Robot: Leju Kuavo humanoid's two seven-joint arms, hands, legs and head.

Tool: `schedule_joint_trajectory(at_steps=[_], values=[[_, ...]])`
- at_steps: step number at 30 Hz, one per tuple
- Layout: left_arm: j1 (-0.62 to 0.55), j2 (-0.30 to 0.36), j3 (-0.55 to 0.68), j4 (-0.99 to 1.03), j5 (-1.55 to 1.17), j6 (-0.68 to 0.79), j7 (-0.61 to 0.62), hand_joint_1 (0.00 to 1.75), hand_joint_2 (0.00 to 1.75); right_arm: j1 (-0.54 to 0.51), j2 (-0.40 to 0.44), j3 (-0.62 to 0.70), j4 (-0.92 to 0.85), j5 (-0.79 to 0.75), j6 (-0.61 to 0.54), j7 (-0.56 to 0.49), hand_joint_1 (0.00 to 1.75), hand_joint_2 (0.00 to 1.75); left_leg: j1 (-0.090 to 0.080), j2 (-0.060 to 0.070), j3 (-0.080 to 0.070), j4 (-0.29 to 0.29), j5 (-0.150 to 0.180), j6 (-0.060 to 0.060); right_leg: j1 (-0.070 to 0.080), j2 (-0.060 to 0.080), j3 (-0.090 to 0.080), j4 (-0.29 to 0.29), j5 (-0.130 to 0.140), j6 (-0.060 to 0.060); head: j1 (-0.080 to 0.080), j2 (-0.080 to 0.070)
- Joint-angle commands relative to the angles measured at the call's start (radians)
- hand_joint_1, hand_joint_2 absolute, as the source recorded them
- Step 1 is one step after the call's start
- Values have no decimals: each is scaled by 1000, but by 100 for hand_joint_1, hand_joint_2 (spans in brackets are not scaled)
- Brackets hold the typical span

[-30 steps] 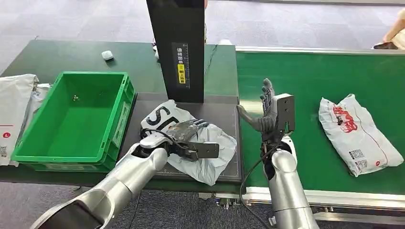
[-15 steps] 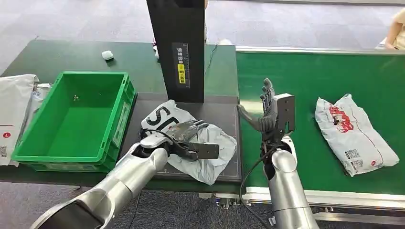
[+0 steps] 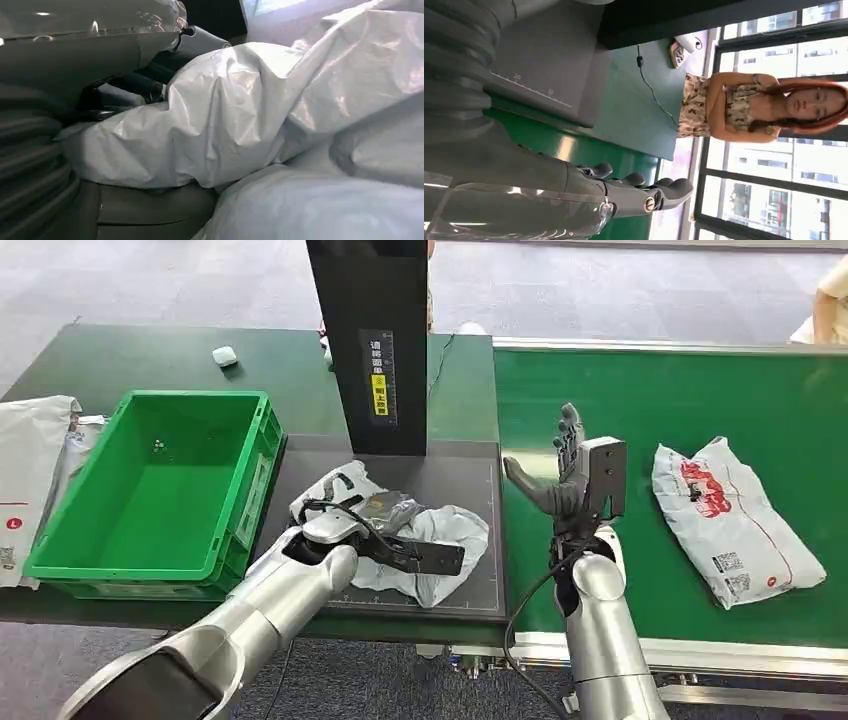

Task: Moved the parcel from conveyor to table for the left to box.

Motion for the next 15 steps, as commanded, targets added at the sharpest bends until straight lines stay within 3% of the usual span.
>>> schedule_joint_trajectory(at_steps=[1, 4, 8, 11, 15], values=[[-23, 10, -32, 81, -3, 43, 9, 175, 175, -28, -21, -12, 47, -12, -2, -7, 0, 175, 0, 2, 3, -1, 0, 0, 1, 1, 3, -2, 0, -1, 0, 0], [-34, 16, -13, 65, 3, 135, 2, 175, 175, 9, -30, -19, 2, -14, -6, -7, 0, 175, 1, 1, 4, -3, 0, 0, 1, 0, 4, -3, 1, -1, 0, 0], [-28, 49, -6, -27, -50, 380, 46, 175, 175, 93, -39, -50, -99, -15, -23, -12, 0, 175, 1, -1, 1, -1, 0, 0, 1, -2, 2, -1, 0, -1, 0, 0], [54, 124, 111, -302, -47, 567, 70, 175, 175, 178, -54, -90, -210, -16, -31, 0, 0, 175, 1, -3, 2, -2, 0, 0, 1, -4, 4, -3, -1, -1, 0, 0], [122, 184, 184, -501, -68, 520, 63, 175, 175, 203, -60, -108, -245, -15, -31, 3, 0, 175, 0, -1, 1, -1, -1, 0, 0, -2, 1, -1, -1, -1, 0, 0]])
